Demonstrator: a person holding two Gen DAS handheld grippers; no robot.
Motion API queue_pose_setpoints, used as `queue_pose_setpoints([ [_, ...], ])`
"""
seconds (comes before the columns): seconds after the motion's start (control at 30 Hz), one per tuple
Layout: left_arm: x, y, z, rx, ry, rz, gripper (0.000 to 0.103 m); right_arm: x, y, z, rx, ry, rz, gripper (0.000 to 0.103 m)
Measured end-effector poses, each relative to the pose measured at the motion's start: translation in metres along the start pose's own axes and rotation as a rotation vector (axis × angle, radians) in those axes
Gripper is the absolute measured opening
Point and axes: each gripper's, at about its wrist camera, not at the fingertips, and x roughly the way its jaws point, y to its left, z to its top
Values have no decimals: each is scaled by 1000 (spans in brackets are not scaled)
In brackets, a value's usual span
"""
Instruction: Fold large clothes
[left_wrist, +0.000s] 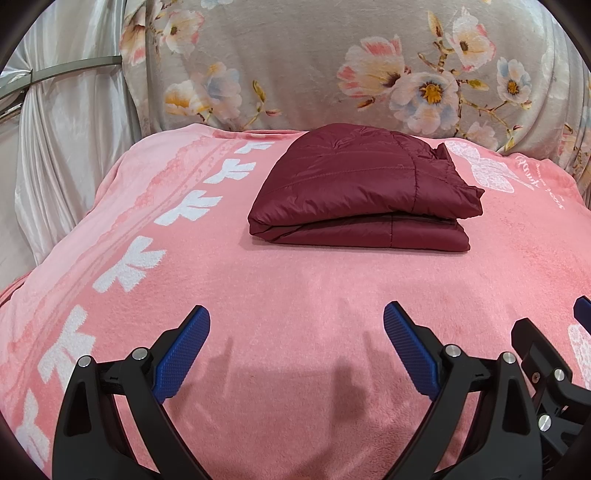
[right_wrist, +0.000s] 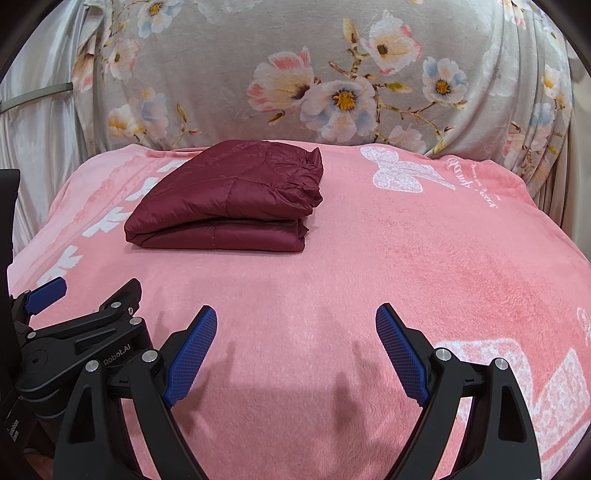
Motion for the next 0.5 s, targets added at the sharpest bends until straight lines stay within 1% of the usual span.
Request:
queue_pose_setpoints([
  [0.5,0,1,0,0,-3,2,90,0,2,-2,-1,-3,2,86],
])
